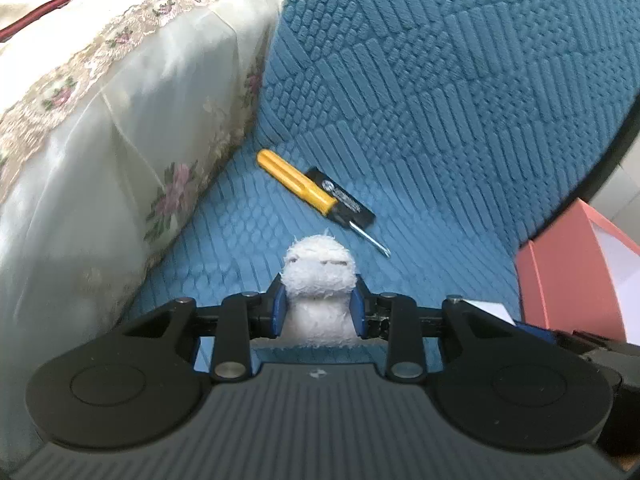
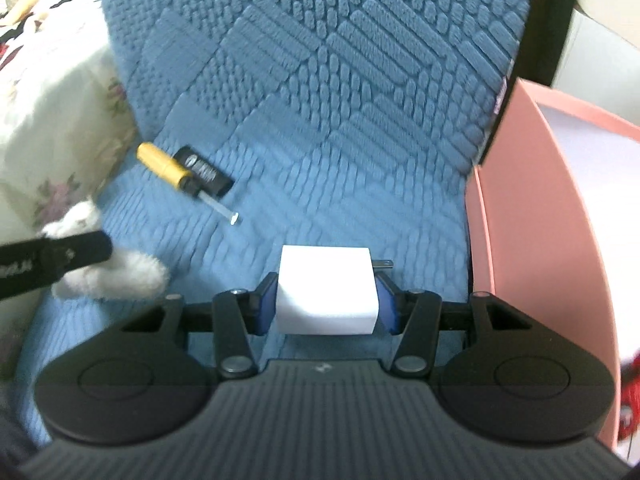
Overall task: Organize rigid objects
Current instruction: 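Lift the fluffy toy and charger cube and carry them toward the pink box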
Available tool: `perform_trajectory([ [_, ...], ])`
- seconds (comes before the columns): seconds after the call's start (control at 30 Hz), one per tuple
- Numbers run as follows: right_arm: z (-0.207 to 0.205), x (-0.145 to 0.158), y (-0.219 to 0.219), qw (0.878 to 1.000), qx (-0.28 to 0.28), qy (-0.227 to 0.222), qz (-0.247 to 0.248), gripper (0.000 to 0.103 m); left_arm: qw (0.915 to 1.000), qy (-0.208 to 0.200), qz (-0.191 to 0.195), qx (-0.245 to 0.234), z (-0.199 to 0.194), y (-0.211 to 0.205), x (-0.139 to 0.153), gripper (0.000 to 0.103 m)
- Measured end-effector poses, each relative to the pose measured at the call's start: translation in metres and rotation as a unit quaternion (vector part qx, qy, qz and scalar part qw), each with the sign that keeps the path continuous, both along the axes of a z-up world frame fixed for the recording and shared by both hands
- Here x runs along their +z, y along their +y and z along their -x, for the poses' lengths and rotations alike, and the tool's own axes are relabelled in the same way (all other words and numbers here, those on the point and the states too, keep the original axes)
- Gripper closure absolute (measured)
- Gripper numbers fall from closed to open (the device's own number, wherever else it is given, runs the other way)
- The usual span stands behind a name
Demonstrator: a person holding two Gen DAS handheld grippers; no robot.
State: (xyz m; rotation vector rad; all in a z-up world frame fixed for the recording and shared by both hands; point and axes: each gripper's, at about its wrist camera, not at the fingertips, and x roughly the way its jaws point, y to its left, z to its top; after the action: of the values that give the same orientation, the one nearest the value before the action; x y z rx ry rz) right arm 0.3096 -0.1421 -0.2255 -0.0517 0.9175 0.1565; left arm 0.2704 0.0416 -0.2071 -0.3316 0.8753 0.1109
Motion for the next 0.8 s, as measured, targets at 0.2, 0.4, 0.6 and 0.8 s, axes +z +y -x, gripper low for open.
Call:
perform_trajectory([
  [0.2,0.035,0.011,-0.012,1.0,-0.003,0.007,-0.003,0.05,0.9999,0.005,0.004,-0.015,0.025,-0.006,0.008,0.066],
  [0.4,0.059,0.025,-0.016,1.0,0.0,0.005,-0.005,0.05,0.9997,0.006,0.01,-0.02,0.043,-0.009,0.018,0.066],
  [0.6,0.08,0.042,-0.015,1.0,0.005,-0.009,-0.01,0.05,0.9997,0.002,0.014,-0.022,0.059,-0.01,0.032,0.066],
  [0.8,0.105,0.051,-0.013,1.0,0.01,-0.007,-0.015,0.05,0.9993,0.003,0.019,-0.033,0.075,-0.014,0.042,0.066],
])
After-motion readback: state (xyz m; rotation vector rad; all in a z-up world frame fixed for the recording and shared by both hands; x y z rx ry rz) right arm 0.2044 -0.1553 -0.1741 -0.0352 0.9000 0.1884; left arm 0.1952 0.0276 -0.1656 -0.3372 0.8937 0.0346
